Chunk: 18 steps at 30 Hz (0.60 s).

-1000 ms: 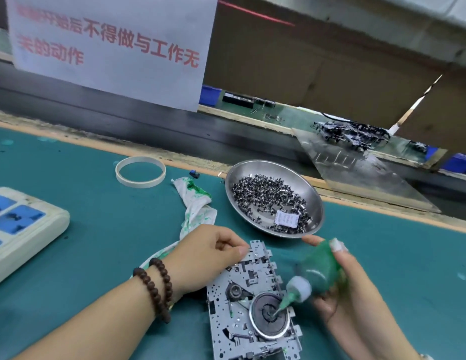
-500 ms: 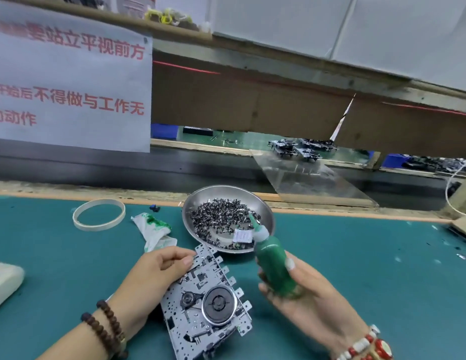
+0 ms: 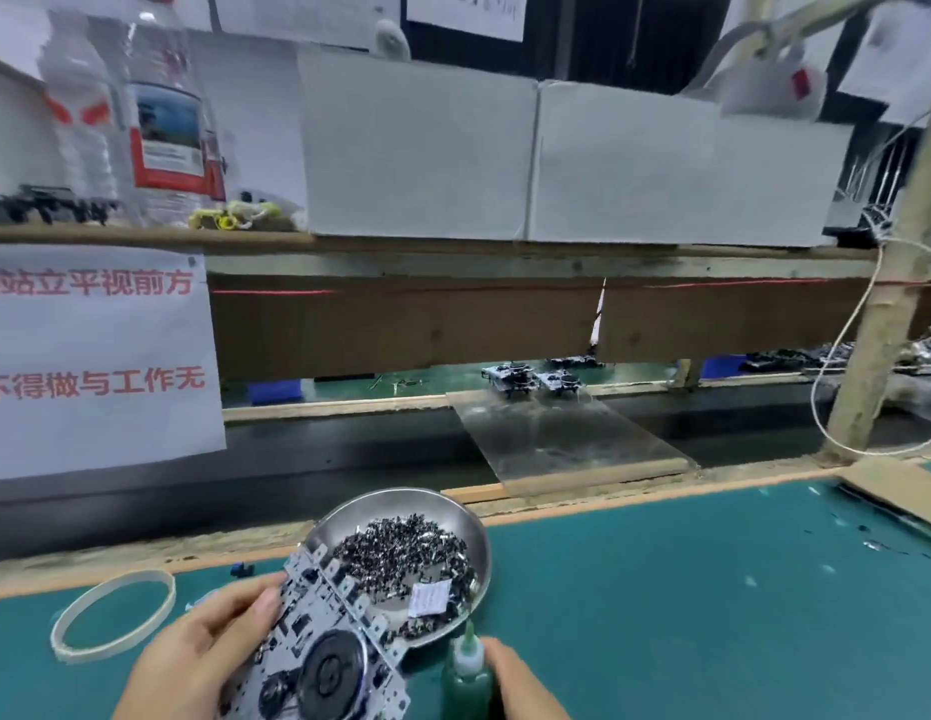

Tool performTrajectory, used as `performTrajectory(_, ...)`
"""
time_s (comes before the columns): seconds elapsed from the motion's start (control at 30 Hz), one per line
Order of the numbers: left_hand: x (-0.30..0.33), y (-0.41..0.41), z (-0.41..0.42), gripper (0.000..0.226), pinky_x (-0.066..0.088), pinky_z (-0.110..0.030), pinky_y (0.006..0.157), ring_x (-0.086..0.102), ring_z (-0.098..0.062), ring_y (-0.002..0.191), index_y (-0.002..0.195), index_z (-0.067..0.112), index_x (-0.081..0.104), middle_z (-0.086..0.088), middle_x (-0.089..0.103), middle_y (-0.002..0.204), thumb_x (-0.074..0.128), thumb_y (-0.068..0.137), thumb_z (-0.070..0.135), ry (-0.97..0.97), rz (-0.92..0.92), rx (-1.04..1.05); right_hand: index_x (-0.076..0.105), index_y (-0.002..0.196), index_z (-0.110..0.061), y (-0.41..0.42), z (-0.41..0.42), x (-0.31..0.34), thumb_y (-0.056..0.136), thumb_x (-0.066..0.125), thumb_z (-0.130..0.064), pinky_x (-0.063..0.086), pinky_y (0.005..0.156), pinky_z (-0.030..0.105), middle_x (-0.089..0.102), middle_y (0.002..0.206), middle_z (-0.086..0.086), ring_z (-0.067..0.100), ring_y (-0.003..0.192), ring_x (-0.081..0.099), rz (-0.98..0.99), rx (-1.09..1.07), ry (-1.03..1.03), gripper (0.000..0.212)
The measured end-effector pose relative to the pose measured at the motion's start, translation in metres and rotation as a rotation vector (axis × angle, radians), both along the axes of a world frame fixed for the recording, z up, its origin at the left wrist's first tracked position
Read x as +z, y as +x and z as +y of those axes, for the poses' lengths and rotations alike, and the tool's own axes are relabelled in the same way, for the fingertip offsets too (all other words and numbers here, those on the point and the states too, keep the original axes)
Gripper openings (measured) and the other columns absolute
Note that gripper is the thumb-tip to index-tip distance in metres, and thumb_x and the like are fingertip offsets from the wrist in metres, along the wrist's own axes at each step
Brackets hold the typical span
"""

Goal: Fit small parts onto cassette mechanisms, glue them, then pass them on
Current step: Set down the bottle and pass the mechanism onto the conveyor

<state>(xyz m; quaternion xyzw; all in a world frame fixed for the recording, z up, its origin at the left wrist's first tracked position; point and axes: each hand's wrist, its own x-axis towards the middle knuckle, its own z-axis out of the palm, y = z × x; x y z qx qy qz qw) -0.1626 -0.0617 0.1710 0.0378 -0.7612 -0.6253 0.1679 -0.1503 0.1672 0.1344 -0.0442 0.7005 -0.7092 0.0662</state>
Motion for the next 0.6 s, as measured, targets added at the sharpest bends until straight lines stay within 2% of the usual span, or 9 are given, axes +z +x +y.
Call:
performTrajectory(0.07, 0.021, -0.012, 0.009, 0.016, 0.036, 0.007, 0.059, 0.06, 0.001, 0.081, 0.079, 0.024, 0.073, 0.018, 0.071, 0.075, 0.063, 0.082, 0.012, -0.031, 0.024, -0.057, 0.032, 0.14, -0.012, 0.003, 0.01, 0.01, 0.102, 0.03, -0.019, 0.018, 0.112, 0.019, 0.032, 0.149, 0.011, 0.014, 0.138, 0.029, -0.031, -0.039, -0.145, 0.038)
performTrajectory(0.1, 0.032, -0.019, 0.016, 0.014, 0.038, 0.005, 0.055, 0.063, 0.0, 0.073, 0.079, 0.022, 0.073, 0.015, 0.072, 0.075, 0.064, 0.081, 0.012, -0.021, 0.03, -0.094, 0.024, 0.143, -0.003, 0.003, 0.017, 0.016, 0.102, 0.029, -0.013, 0.02, 0.113, 0.025, 0.034, 0.147, 0.015, 0.021, 0.139, 0.029, 0.008, 0.0, -0.057, 0.043)
performTrajectory(0.13, 0.042, -0.027, 0.025, 0.013, 0.041, 0.001, 0.053, 0.064, 0.0, 0.066, 0.077, 0.019, 0.073, 0.008, 0.073, 0.075, 0.064, 0.08, 0.011, -0.003, 0.028, -0.142, 0.029, 0.139, 0.006, -0.002, 0.023, 0.022, 0.1, 0.029, -0.004, 0.028, 0.108, 0.028, 0.04, 0.142, 0.016, 0.026, 0.135, 0.035, 0.063, 0.038, 0.039, 0.04)
performTrajectory(0.2, 0.056, -0.037, 0.047, 0.012, 0.048, -0.009, 0.054, 0.066, -0.004, 0.062, 0.076, 0.013, 0.074, -0.005, 0.073, 0.075, 0.064, 0.081, 0.008, 0.042, -0.014, -0.248, 0.046, 0.128, 0.0, -0.002, 0.037, 0.036, 0.093, 0.036, 0.01, 0.047, 0.082, 0.02, 0.057, 0.12, 0.007, 0.029, 0.111, 0.059, 0.079, -0.023, 0.044, 0.038)
performTrajectory(0.27, 0.058, -0.051, 0.069, 0.012, 0.052, -0.019, 0.066, 0.069, -0.011, 0.073, 0.077, 0.014, 0.074, -0.005, 0.074, 0.079, 0.065, 0.083, 0.01, 0.004, -0.044, -0.322, 0.061, 0.112, -0.017, -0.005, 0.046, 0.051, 0.09, 0.048, 0.004, 0.045, 0.057, 0.007, 0.069, 0.091, -0.005, 0.01, 0.075, 0.07, 0.065, -0.15, -0.021, 0.033)
performTrajectory(0.3, 0.056, -0.059, 0.079, 0.012, 0.051, -0.02, 0.07, 0.069, -0.011, 0.076, 0.077, 0.016, 0.075, -0.001, 0.074, 0.08, 0.065, 0.084, 0.013, -0.053, -0.047, -0.341, 0.066, 0.102, -0.022, -0.006, 0.049, 0.056, 0.09, 0.051, -0.004, 0.042, 0.054, 0.004, 0.071, 0.082, -0.011, 0.0, 0.066, 0.067, 0.078, -0.152, -0.006, 0.026)
performTrajectory(0.37, 0.054, -0.073, 0.096, 0.013, 0.046, -0.01, 0.064, 0.066, -0.002, 0.072, 0.075, 0.018, 0.074, 0.008, 0.073, 0.077, 0.066, 0.084, 0.016, -0.143, -0.034, -0.371, 0.071, 0.093, -0.02, -0.01, 0.053, 0.063, 0.09, 0.055, -0.012, 0.04, 0.056, 0.001, 0.073, 0.078, -0.014, -0.01, 0.066, 0.064, 0.112, -0.103, 0.046, 0.018)
performTrajectory(0.5, 0.054, -0.097, 0.124, 0.014, 0.041, -0.004, 0.055, 0.062, 0.004, 0.064, 0.072, 0.021, 0.073, 0.01, 0.072, 0.075, 0.066, 0.084, 0.02, -0.214, -0.052, -0.401, 0.073, 0.079, -0.016, -0.033, 0.073, 0.067, 0.088, 0.06, -0.013, 0.04, 0.059, 0.004, 0.073, 0.072, -0.005, -0.005, 0.062, 0.062, 0.111, -0.123, 0.137, 0.016)
performTrajectory(0.6, 0.057, -0.119, 0.139, 0.015, 0.046, -0.011, 0.06, 0.059, 0.0, 0.067, 0.072, 0.024, 0.071, 0.009, 0.07, 0.076, 0.065, 0.085, 0.02, -0.298, -0.069, -0.452, 0.072, 0.086, -0.014, -0.055, 0.085, 0.061, 0.09, 0.058, -0.02, 0.041, 0.062, 0.005, 0.069, 0.075, -0.002, 0.001, 0.065, 0.057, 0.043, -0.143, 0.161, 0.016)
